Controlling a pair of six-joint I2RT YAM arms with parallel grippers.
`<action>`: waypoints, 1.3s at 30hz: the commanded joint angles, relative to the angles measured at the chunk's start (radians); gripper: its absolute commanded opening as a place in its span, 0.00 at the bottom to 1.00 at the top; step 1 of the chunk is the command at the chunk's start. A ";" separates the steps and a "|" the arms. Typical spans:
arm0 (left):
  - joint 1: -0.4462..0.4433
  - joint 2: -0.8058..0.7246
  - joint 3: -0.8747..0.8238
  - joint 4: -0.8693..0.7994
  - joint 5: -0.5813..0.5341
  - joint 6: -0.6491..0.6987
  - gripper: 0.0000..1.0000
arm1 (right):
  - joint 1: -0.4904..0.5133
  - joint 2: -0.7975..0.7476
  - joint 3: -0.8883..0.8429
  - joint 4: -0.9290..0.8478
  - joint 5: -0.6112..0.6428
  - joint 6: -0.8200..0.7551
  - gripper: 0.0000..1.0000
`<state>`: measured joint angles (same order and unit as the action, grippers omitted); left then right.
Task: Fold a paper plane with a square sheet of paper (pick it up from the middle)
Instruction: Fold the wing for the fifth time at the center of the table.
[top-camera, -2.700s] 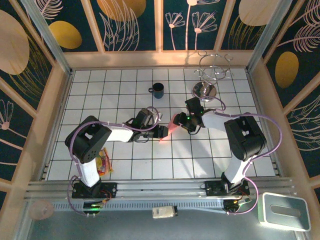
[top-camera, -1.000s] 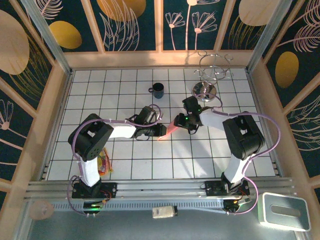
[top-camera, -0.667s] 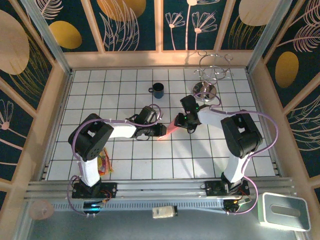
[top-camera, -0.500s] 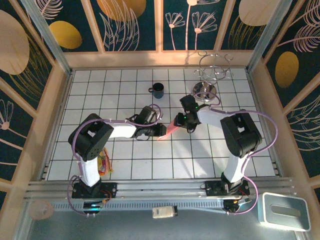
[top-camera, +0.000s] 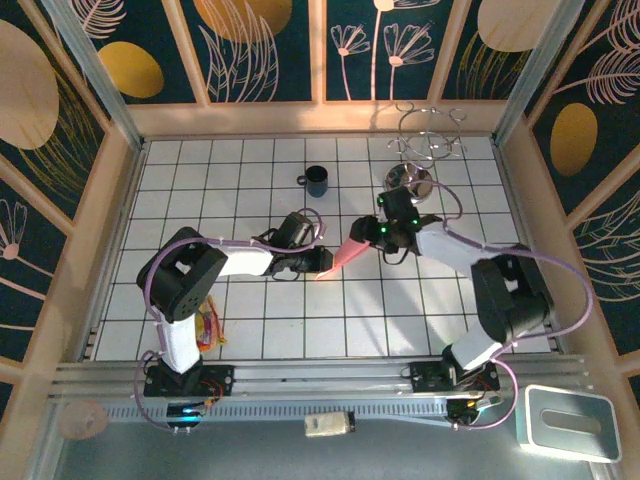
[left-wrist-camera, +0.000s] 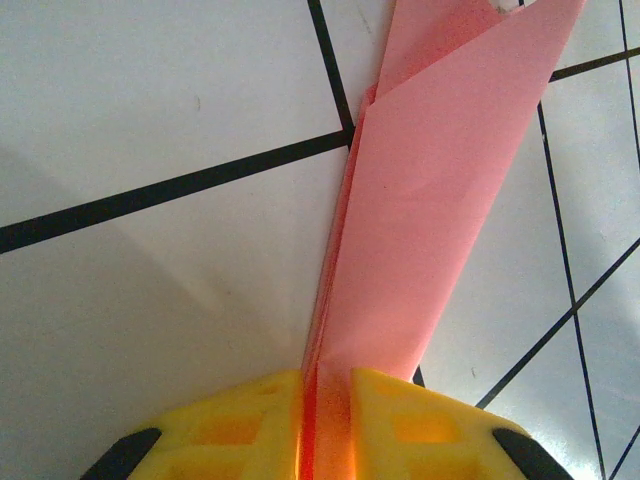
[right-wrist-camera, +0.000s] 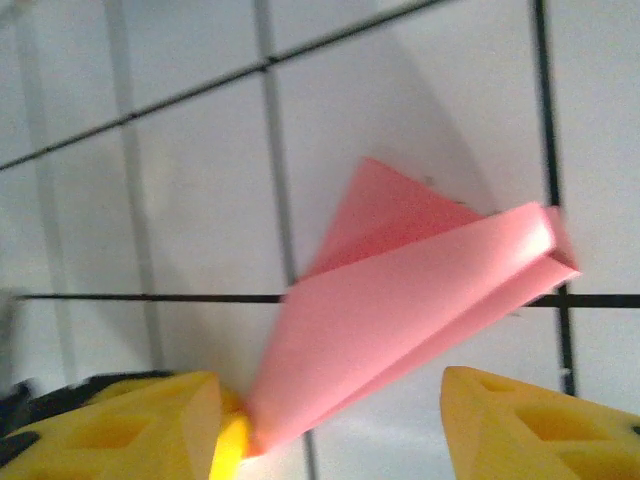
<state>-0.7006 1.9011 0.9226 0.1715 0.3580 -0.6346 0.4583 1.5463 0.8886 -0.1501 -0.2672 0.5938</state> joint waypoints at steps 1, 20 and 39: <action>-0.016 0.151 -0.035 -0.059 -0.120 -0.002 0.20 | 0.022 -0.038 -0.077 0.168 -0.145 0.079 0.51; -0.017 0.151 -0.040 -0.052 -0.116 -0.013 0.19 | 0.083 0.175 -0.102 0.325 -0.189 0.207 0.15; -0.016 0.159 -0.037 -0.058 -0.119 -0.017 0.19 | 0.071 0.205 -0.116 0.265 -0.127 0.213 0.14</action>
<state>-0.7010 1.9038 0.9241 0.1726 0.3538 -0.6525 0.5365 1.7332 0.7773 0.1490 -0.4187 0.7956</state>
